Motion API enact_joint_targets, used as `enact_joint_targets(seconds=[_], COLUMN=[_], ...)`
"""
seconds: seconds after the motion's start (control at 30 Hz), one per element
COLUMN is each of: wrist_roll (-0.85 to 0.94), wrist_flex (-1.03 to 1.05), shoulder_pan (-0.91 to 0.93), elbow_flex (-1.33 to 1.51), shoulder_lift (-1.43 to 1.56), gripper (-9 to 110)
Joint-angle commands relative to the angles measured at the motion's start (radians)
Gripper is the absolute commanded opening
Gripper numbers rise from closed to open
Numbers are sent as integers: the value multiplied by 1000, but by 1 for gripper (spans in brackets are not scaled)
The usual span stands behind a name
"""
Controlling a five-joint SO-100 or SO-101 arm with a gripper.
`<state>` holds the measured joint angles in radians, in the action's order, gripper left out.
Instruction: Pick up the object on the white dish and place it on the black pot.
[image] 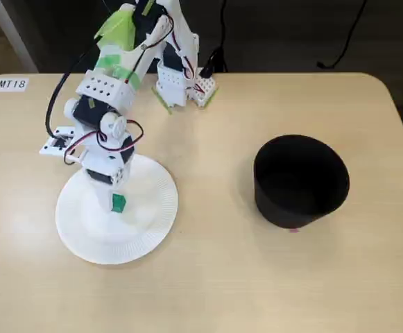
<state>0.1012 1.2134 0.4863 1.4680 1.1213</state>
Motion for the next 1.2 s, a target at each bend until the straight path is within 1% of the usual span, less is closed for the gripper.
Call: enact_joint_targets(seconds=[0.0,0.23,0.3,0.4,0.43,0.77,1.03,1.17], wrist_roll=[5,-8,-17,-23,-25,-25,-35,-72], wrist_flex=[5,0,9,17,21,71,173,213], shoulder_pan=[-3,-8,-9,-11,-11,-23,-72,-117], elbow_flex=[-64,-120,-137,-155,-161,-210,-299,-310], shoulder_lift=[5,-41,-55,-66,-71,-46,92,192], gripper=[25,21,15,3,0,0,0,0])
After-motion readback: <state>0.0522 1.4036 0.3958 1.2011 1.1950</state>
